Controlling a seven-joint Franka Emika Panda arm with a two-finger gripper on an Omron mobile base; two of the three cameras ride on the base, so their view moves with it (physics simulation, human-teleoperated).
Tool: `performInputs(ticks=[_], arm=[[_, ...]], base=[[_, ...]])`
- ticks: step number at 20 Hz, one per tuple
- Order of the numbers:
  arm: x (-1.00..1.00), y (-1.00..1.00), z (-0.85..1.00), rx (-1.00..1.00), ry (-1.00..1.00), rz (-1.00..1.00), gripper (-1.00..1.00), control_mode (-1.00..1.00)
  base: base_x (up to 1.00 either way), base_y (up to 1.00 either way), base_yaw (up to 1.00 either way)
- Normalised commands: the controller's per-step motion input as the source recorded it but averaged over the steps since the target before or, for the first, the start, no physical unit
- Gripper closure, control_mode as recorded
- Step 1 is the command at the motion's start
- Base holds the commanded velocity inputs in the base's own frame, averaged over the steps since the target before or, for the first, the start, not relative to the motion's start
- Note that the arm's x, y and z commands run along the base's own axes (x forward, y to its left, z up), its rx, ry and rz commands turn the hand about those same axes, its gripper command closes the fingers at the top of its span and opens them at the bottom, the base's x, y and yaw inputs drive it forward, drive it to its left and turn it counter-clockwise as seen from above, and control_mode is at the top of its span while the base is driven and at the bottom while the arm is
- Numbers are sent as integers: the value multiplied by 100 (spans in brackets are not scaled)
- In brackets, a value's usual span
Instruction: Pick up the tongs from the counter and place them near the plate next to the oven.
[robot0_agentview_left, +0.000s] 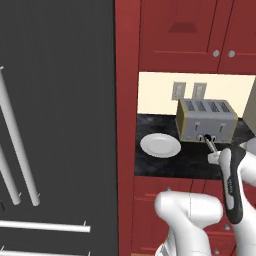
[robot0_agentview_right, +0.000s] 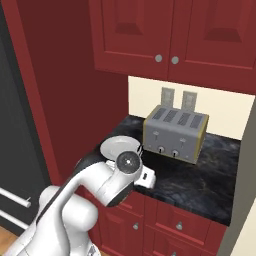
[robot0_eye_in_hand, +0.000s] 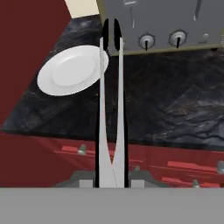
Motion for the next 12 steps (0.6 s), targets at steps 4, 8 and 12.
performInputs(ticks=[4,8,12], arm=[[63,0,-1,1,-7,0,100,-100],[53,0,-20,-1,3,0,100,-100],[33,0,-42,-6,11,0,100,-100]], base=[[0,0,0],[0,0,0],[0,0,0]])
